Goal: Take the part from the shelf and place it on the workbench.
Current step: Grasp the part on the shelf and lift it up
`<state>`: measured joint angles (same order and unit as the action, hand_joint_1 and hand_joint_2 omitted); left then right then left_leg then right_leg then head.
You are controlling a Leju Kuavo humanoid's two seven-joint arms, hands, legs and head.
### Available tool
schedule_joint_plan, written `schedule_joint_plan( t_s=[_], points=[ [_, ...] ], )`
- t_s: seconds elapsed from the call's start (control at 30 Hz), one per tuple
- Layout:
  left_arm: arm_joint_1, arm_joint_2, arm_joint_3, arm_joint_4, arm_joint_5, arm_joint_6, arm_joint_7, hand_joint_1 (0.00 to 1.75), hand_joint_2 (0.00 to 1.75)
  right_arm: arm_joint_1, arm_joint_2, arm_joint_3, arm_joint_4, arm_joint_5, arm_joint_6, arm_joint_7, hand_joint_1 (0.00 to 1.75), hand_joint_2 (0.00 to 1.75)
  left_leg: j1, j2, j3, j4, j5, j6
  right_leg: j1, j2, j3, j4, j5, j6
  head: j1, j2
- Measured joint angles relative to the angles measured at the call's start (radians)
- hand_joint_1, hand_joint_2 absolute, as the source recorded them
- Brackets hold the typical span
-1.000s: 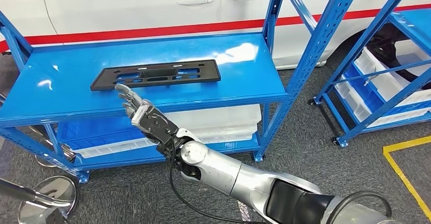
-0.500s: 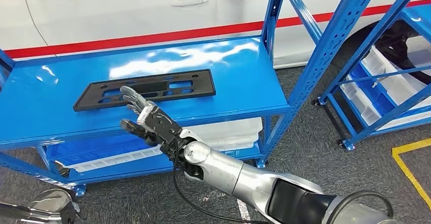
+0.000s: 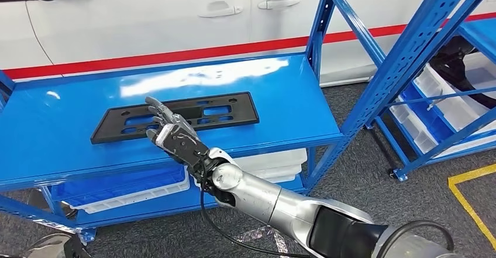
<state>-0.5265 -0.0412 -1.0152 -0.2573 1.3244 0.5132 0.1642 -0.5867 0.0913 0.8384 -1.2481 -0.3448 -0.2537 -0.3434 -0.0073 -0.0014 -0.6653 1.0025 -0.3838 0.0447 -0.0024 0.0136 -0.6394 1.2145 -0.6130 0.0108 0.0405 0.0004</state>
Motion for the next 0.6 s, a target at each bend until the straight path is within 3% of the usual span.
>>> schedule_joint_plan(
  t_s=[0.07,0.1,0.17,0.23,0.33,0.4,0.47,0.53,0.57,0.6],
  points=[
    [0.002,0.000,-0.011,0.000,-0.002,-0.026,0.024,0.00,0.00,-0.003,-0.002,0.007,0.003,0.082,-0.057,0.021,0.00,1.75,0.000,0.000,0.000,0.004,-0.005,0.002,-0.002,-0.001,-0.059,0.090,-0.015,0.006,0.000,0.000],
    [0.003,0.000,-0.016,0.000,-0.003,-0.037,0.034,0.00,0.00,-0.004,-0.003,0.011,0.005,0.124,-0.084,0.030,0.00,1.75,0.001,-0.001,0.000,0.007,-0.009,0.001,-0.004,-0.002,-0.066,0.085,0.006,0.008,0.000,0.000],
    [0.003,0.000,-0.025,0.000,-0.008,-0.057,0.052,0.00,0.00,-0.016,-0.004,0.024,0.011,0.212,-0.140,0.050,0.00,1.75,0.005,-0.003,0.000,0.021,-0.019,-0.005,-0.009,-0.004,-0.029,-0.024,0.082,0.011,0.000,0.000],
    [0.000,0.000,-0.037,0.001,-0.016,-0.066,0.068,0.00,0.00,-0.039,-0.001,0.043,0.021,0.293,-0.184,0.069,0.00,1.75,0.003,-0.004,-0.005,0.037,-0.028,-0.014,-0.010,-0.005,0.016,-0.129,0.127,0.008,0.000,0.000],
    [-0.005,-0.003,-0.056,0.002,-0.029,-0.063,0.082,0.00,0.00,-0.074,0.017,0.064,0.052,0.373,-0.210,0.091,0.00,1.75,0.000,-0.004,-0.010,0.041,-0.026,-0.026,-0.006,-0.002,0.025,-0.151,0.133,-0.010,0.000,0.000],
    [-0.010,-0.008,-0.068,0.002,-0.041,-0.060,0.091,0.00,0.00,-0.104,0.038,0.076,0.089,0.411,-0.215,0.095,0.00,1.75,0.002,-0.004,-0.019,0.058,-0.040,-0.035,-0.009,-0.003,0.027,-0.156,0.138,-0.021,0.000,0.000],
    [-0.016,-0.016,-0.081,0.002,-0.051,-0.059,0.100,0.00,0.00,-0.147,0.065,0.088,0.136,0.445,-0.219,0.095,0.00,1.75,0.006,-0.003,-0.057,0.143,-0.091,-0.047,-0.011,-0.004,0.028,-0.159,0.141,-0.030,-0.001,0.000],
    [-0.020,-0.025,-0.094,0.002,-0.057,-0.061,0.104,0.00,0.00,-0.186,0.090,0.100,0.188,0.476,-0.223,0.098,0.00,1.75,0.009,-0.003,-0.113,0.271,-0.144,-0.054,-0.009,-0.005,0.028,-0.159,0.141,-0.033,-0.001,0.000],
    [-0.020,-0.028,-0.098,0.002,-0.059,-0.066,0.101,0.00,0.00,-0.201,0.101,0.106,0.213,0.494,-0.225,0.103,0.00,1.75,0.010,-0.003,-0.130,0.309,-0.151,-0.055,-0.008,-0.005,0.028,-0.159,0.141,-0.034,-0.001,0.000],
    [-0.019,-0.032,-0.101,0.002,-0.062,-0.074,0.094,0.00,0.00,-0.213,0.112,0.112,0.238,0.519,-0.227,0.113,0.00,1.75,0.010,-0.003,-0.130,0.310,-0.141,-0.055,-0.008,-0.005,0.029,-0.159,0.141,-0.034,0.000,0.000]
  ],
)
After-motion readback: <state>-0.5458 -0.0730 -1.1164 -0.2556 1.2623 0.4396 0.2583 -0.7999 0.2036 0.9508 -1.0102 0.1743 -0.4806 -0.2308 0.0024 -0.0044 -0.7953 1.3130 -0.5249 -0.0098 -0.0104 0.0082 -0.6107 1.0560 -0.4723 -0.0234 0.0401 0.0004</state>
